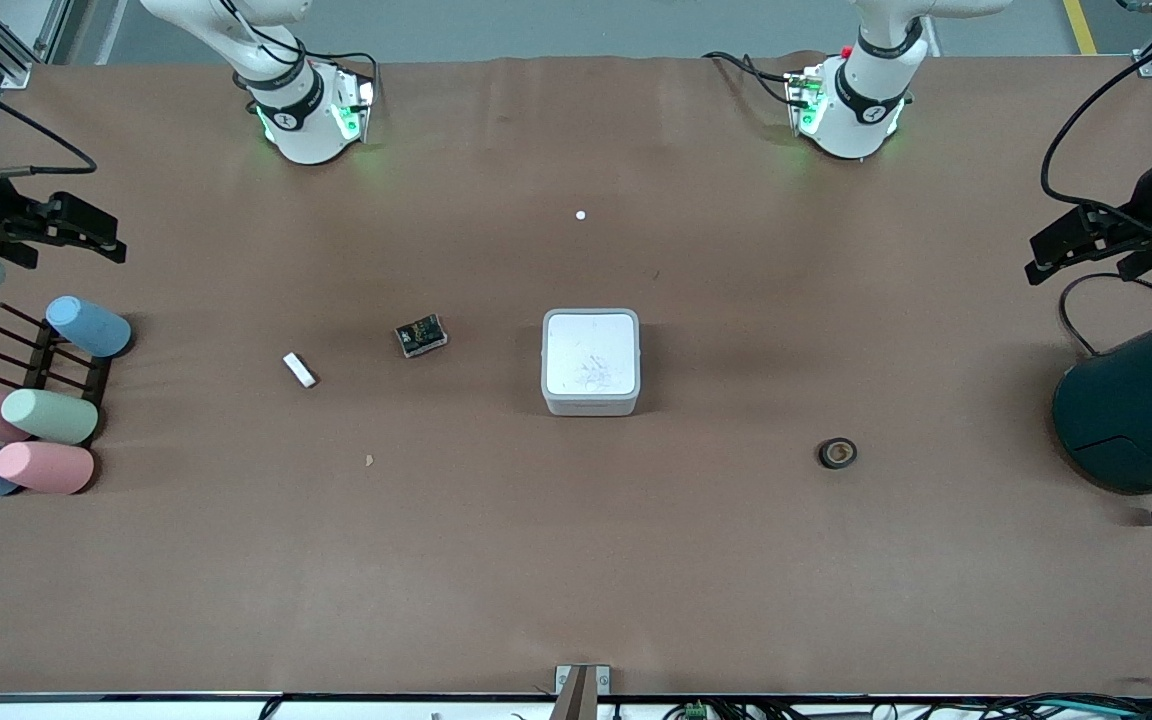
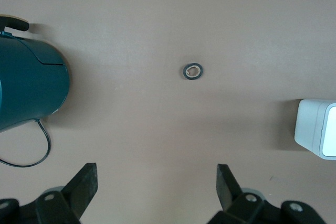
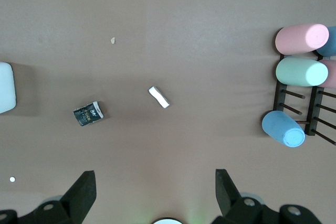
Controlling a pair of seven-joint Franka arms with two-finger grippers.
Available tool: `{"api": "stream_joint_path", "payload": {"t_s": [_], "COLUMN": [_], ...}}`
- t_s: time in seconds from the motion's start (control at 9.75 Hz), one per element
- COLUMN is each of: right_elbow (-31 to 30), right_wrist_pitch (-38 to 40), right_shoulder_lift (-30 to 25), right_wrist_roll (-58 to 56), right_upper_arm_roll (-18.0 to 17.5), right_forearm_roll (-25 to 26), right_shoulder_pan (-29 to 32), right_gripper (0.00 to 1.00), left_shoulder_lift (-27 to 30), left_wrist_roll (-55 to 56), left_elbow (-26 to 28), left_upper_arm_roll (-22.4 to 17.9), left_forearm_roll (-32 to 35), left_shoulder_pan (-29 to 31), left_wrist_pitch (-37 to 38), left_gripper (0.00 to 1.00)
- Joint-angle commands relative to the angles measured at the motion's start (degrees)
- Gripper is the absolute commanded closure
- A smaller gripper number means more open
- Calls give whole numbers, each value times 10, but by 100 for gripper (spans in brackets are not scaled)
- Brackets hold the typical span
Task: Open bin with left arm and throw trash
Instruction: 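Flip open the white bin lid with the left gripper while the right gripper reaches out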
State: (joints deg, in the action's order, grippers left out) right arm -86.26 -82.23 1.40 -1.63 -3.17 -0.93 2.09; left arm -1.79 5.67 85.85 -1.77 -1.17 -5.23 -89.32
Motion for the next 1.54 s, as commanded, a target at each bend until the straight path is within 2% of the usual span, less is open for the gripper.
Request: {"api": "stream_joint_path", "payload": {"t_s": [0.0, 0.1, 0.21, 0.31, 0.41, 0.62, 0.72, 0.82, 0.92, 1.13, 1.23, 1.44], "right_elbow": [-5, -5, -6, -8, -14, -46, -64, -94, -157, -296, -336, -354], "right_wrist_pitch": [1, 1, 4, 7, 12, 21, 7, -40, -126, -312, -385, -467], "right_shoulder_lift": [-9, -9, -9, -8, -8, -5, 1, 20, 24, 25, 34, 89], "right_wrist_roll": [-8, -7, -4, -2, -1, -2, -3, -4, -6, -11, -14, -88], "right_upper_arm_roll": [-3, -3, -3, -4, -6, -8, -8, -8, -8, -8, -8, -7], "right_forearm_roll": [-2, -1, -1, -2, -6, -8, -8, -8, -8, -8, -7, -7], "right_shoulder_pan": [6, 6, 5, 3, 0, -26, -43, -49, -46, -45, -46, -42], "right_gripper": [0, 0, 0, 0, 0, 0, 0, 0, 0, 0, 1, 0], "left_shoulder_lift": [-10, -15, -29, -56, -118, -219, -261, -295, -322, -354, -369, -396], "left_wrist_roll": [4, 4, -7, -3, 22, 148, 202, 221, 238, 261, 269, 269], "left_elbow": [-20, -17, -17, -12, -16, -30, -35, -37, -37, -37, -37, -36], "left_upper_arm_roll": [4, 7, 32, 55, 79, 85, 85, 89, 90, 92, 92, 92], "left_forearm_roll": [7, 0, -1, 5, 13, 13, 9, 7, -7, -13, -39, -90], "left_shoulder_pan": [-4, -7, -28, -48, -90, -184, -225, -252, -279, -291, -291, -294], "left_wrist_pitch": [16, 15, 16, 4, -62, -213, -276, -329, -371, -406, -422, -428], "left_gripper": [0, 0, 0, 13, 53, 98, 100, 100, 100, 100, 100, 100]}}
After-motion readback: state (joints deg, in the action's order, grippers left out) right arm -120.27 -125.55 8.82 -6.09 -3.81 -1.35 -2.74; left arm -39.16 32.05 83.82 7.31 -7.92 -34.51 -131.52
